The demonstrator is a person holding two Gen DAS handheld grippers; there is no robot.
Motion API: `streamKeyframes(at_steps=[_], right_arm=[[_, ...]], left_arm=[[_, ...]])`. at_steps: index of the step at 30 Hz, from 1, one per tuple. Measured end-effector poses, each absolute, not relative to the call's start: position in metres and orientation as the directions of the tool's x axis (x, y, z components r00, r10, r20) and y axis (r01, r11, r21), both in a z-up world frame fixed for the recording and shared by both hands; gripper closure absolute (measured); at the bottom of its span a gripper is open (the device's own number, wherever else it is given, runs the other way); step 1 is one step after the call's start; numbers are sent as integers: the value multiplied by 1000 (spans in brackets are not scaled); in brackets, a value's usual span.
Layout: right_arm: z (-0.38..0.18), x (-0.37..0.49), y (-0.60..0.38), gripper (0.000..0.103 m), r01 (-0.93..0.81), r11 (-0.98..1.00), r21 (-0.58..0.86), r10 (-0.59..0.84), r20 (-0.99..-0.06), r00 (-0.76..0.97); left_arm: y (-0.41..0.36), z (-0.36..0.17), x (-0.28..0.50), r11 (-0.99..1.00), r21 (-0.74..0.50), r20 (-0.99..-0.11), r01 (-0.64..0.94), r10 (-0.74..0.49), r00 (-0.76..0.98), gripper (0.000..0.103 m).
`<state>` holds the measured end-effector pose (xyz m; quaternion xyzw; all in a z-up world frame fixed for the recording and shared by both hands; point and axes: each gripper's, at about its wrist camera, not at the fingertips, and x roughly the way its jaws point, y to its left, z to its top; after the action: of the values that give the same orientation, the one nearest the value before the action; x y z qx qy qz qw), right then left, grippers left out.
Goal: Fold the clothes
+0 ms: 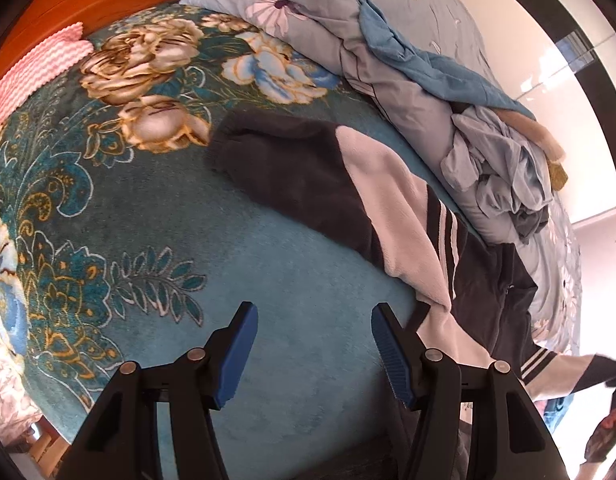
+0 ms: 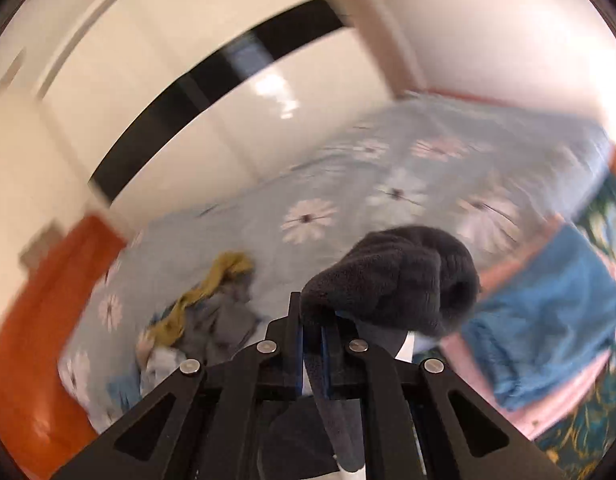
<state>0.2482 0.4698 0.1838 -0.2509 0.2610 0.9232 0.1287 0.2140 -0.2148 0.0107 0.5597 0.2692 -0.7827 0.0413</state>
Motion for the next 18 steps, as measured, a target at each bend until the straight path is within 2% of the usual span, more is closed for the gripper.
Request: streamKeyframes(at_steps=[3,5,10,14,18], right_arm=[[179,211,383,96,-221,-935,277,32,-556,-831],[161,190,339,96,-152,-960,234,-17,-592,-806],[70,142,255,96,-67,-983,173,-88,-753,-652],[2,128,205,96,5,-999,48,-43,-851,-523],[-40,139,154,95,193,-971,-143,36,-881,-472]], left_arm=[[-224,10,218,-841,-388,-892,377,240,-383,40],[-233,7,221,-836,-385,-891,390,228,-392,40],[-255,-8,221,-794,-411,-887,447,235,-398,40],[-265,-20,218,-772,-422,-886,475,241,-396,40],[-272,-35,211,-752,-430,-887,499,248,-391,40]])
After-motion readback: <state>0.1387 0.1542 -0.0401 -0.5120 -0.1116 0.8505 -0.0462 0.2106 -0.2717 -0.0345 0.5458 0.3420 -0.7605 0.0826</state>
